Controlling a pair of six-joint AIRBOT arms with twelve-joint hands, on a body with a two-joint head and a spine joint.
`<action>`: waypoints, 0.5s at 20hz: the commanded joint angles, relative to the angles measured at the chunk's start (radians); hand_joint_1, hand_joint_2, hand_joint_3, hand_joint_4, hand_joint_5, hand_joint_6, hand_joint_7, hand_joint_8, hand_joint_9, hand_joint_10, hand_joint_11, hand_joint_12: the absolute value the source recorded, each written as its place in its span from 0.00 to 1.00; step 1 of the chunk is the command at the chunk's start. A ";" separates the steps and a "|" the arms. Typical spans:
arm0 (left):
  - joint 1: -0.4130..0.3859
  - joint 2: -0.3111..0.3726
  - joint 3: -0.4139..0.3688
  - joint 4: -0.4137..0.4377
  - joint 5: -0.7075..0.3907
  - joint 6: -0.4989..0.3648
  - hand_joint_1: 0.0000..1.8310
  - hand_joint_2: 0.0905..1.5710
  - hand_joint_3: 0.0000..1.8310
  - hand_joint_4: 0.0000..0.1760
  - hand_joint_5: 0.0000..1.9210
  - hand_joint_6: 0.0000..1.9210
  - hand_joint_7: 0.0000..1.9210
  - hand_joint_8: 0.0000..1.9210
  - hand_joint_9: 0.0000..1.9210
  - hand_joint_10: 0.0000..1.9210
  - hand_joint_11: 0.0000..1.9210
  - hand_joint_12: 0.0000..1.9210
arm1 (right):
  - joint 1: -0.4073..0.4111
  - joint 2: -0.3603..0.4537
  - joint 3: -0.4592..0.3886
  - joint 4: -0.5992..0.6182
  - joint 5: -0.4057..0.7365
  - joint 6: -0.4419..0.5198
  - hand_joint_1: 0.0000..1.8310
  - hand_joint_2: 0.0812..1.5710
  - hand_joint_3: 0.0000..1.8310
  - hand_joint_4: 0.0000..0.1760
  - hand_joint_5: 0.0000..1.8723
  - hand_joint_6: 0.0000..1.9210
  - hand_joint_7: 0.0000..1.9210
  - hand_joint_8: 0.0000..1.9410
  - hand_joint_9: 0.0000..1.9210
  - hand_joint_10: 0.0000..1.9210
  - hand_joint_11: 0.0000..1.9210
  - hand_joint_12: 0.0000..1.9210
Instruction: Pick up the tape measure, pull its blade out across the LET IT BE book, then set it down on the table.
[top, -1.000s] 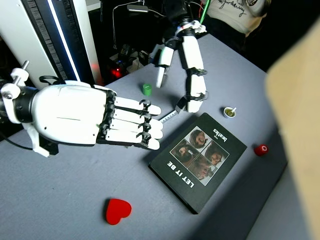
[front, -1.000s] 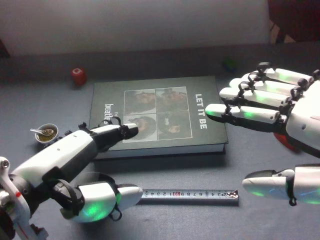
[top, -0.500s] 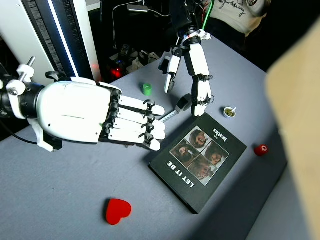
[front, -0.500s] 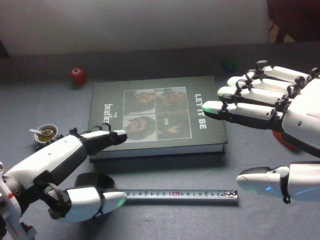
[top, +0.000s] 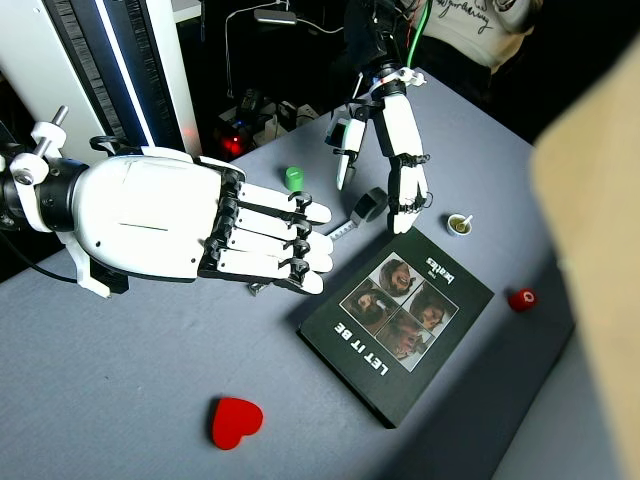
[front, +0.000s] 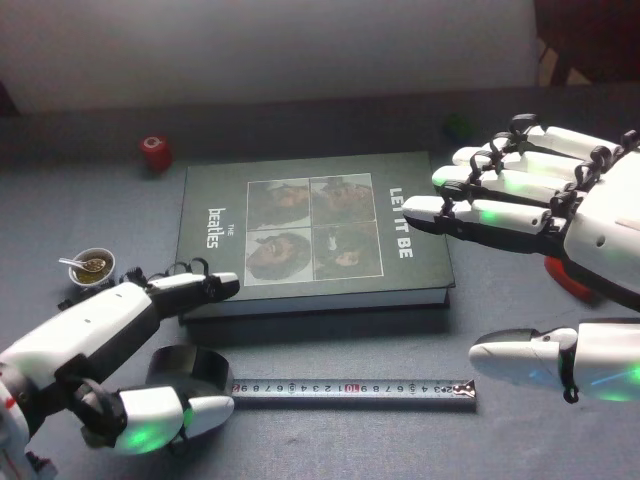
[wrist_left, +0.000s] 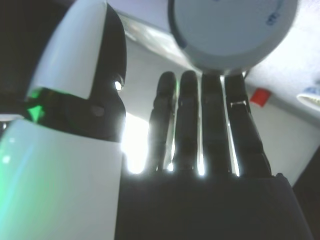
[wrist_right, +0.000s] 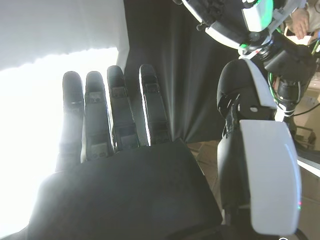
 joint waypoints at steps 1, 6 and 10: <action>0.000 -0.007 0.006 0.033 -0.118 -0.011 0.60 0.66 0.00 0.00 0.17 0.00 0.14 0.00 0.15 0.00 0.00 0.39 | 0.013 0.004 -0.006 -0.005 0.125 0.007 0.08 0.71 0.00 0.64 0.10 0.00 0.10 0.00 0.08 0.00 0.00 0.33; 0.020 -0.014 0.021 0.052 -0.130 -0.019 0.60 0.66 0.00 0.00 0.18 0.00 0.15 0.00 0.15 0.00 0.00 0.39 | 0.014 0.004 -0.007 -0.005 0.130 0.012 0.08 0.71 0.00 0.62 0.11 0.00 0.11 0.00 0.08 0.00 0.00 0.36; 0.034 -0.014 0.029 0.056 -0.141 -0.019 0.63 0.65 0.00 0.00 0.18 0.00 0.16 0.01 0.16 0.01 0.01 0.40 | 0.014 0.004 -0.007 -0.006 0.133 0.014 0.10 0.71 0.00 0.62 0.12 0.00 0.11 0.00 0.08 0.00 0.00 0.36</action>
